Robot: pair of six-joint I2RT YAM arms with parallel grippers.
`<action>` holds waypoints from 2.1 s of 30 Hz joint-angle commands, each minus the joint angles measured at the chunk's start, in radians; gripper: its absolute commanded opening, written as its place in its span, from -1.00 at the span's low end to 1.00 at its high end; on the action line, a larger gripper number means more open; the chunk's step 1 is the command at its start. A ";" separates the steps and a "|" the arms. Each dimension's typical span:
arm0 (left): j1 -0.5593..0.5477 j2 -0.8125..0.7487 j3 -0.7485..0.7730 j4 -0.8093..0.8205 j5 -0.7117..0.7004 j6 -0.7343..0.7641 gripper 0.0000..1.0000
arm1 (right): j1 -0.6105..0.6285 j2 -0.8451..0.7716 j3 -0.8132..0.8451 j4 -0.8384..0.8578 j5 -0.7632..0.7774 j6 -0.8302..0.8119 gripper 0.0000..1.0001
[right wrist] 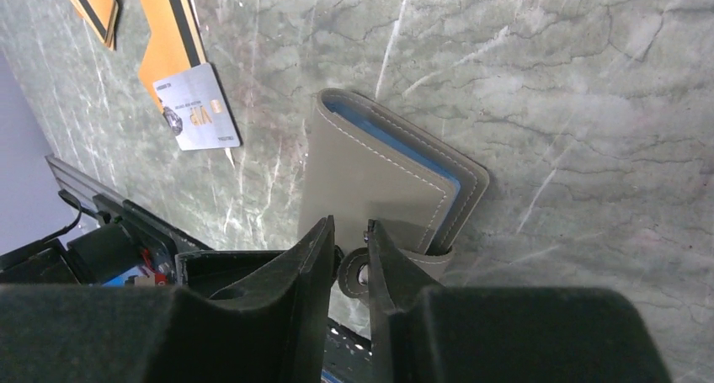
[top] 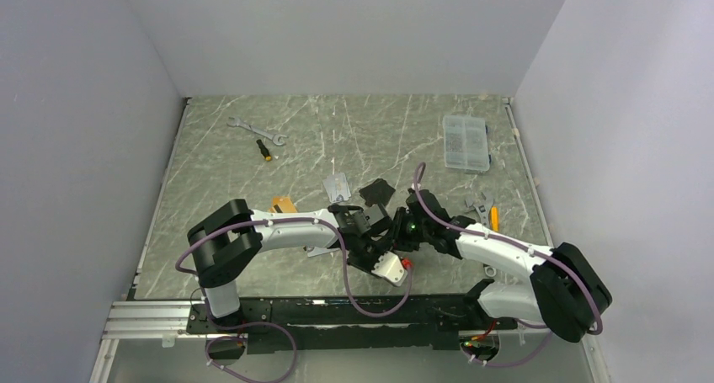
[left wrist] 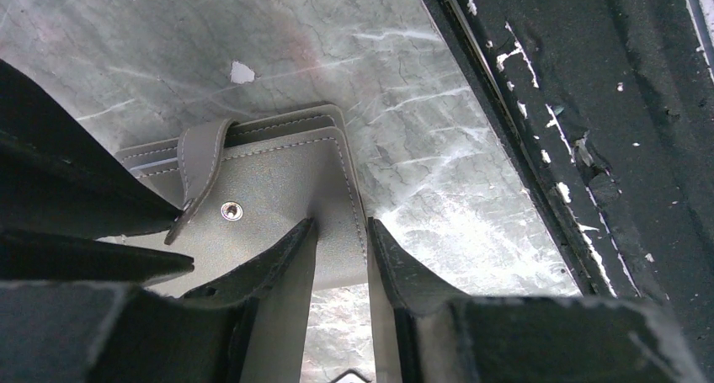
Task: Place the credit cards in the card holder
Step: Close the card holder at the center of the board.
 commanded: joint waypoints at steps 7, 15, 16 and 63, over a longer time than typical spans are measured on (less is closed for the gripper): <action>-0.021 0.001 -0.046 -0.012 0.025 0.004 -0.34 | 0.000 0.030 0.045 -0.017 -0.016 -0.008 -0.65; -0.021 0.000 -0.042 -0.018 0.020 0.004 -0.35 | 0.017 0.030 0.085 -0.095 0.030 -0.035 -0.87; -0.021 0.001 -0.040 -0.017 0.020 0.004 -0.35 | 0.020 0.027 0.093 -0.106 0.040 -0.038 -0.92; -0.021 -0.007 -0.024 -0.044 0.023 0.009 -0.42 | 0.165 0.096 0.337 -0.508 0.281 -0.081 -0.87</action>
